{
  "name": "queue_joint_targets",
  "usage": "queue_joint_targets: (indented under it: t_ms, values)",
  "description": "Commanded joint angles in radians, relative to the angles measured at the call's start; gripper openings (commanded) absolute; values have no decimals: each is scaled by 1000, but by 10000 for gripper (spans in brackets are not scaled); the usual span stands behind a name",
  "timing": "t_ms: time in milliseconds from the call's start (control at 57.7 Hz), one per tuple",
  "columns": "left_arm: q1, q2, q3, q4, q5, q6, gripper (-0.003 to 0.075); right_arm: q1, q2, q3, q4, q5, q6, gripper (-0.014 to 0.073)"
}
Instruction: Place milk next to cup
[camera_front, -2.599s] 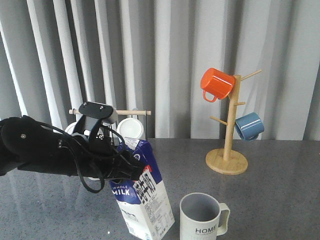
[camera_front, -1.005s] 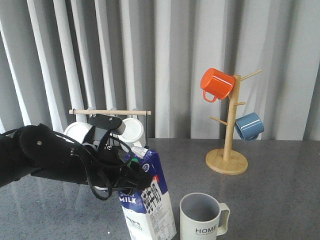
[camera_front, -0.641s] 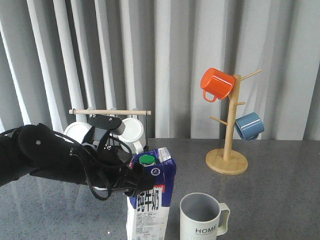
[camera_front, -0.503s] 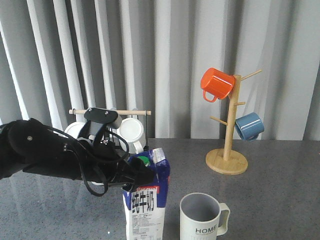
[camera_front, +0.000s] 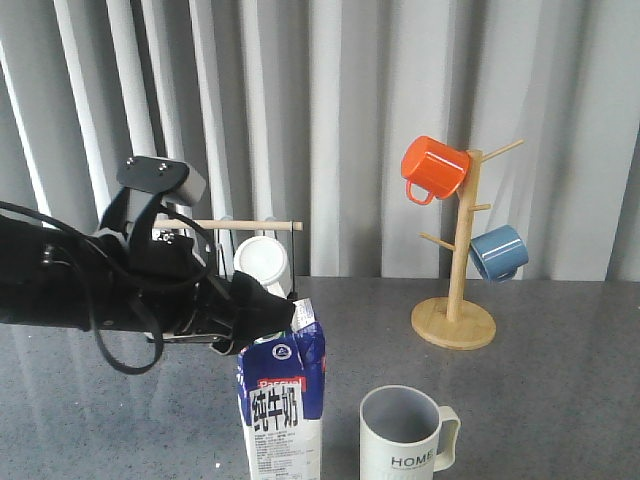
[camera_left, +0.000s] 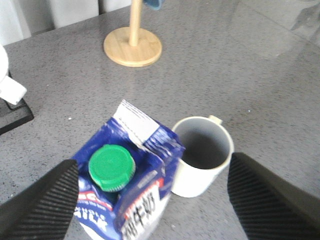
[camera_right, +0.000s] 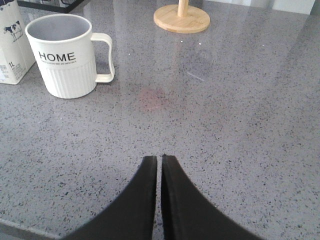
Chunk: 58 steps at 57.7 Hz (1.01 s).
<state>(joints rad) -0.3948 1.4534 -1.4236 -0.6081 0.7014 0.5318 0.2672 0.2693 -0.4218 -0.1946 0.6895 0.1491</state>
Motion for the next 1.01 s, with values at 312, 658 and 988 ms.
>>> queue_joint_targets:
  t_ms: [312,658,988]
  values:
    - [-2,-275,-31,226,205,-253,302,-2,10,-27,-17,-62,-4,14]
    - [-2,-478,-31,297,270,-321,-8,-2,10,-27,-17,-62,-4,14]
    - [-2,-729,114,446,356,-413,-8,-2,10,-27,-17,-62,-4,14]
